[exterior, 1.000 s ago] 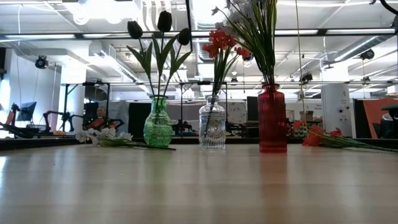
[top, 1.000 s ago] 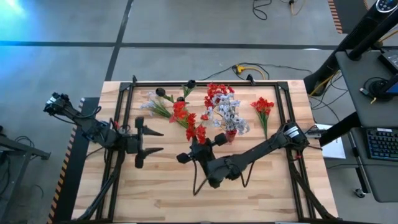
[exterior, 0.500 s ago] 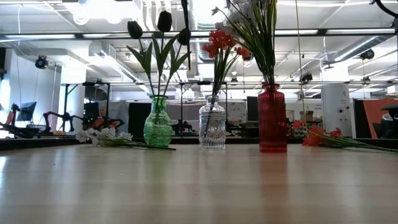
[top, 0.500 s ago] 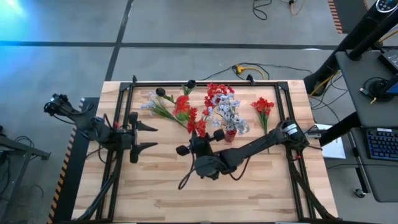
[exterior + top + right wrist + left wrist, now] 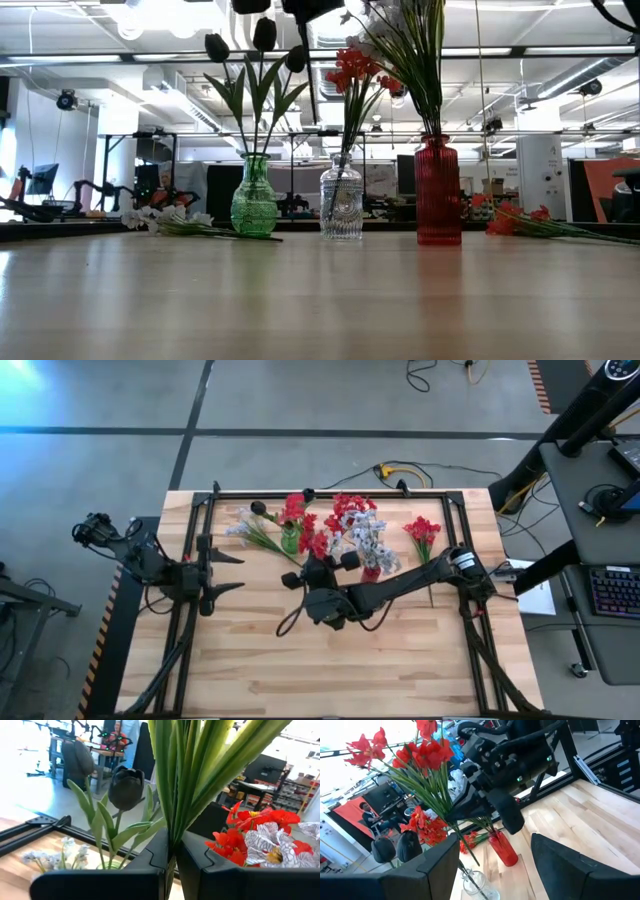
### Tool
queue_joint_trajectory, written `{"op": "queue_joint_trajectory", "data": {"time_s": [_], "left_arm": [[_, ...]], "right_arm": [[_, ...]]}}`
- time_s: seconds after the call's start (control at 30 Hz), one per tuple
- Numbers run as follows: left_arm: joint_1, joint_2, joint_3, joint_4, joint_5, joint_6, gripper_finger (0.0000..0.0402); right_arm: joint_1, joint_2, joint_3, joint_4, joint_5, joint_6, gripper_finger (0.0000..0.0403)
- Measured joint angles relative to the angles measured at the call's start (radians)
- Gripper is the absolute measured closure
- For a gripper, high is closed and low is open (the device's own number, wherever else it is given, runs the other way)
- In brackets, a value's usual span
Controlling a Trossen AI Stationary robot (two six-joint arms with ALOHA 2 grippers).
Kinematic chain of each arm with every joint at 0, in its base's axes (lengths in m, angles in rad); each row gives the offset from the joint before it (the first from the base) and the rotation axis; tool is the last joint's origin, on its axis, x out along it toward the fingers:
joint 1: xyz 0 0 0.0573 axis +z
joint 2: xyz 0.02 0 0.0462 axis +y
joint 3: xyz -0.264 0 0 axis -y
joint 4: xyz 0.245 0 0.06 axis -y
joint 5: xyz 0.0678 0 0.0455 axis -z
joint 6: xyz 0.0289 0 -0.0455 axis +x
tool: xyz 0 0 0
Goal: Sort flowers into vase by color
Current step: Put the left orange flowers into the vase
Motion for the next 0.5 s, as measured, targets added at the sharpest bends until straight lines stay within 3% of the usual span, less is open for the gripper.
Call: {"op": "queue_joint_trajectory", "data": {"time_s": [0.5], "left_arm": [[0.000, 0.000, 0.000, -0.028, 0.002, -0.011, 0.0174]], "right_arm": [[-0.052, 0.000, 0.000, -0.063, 0.000, -0.018, 0.0385]]}}
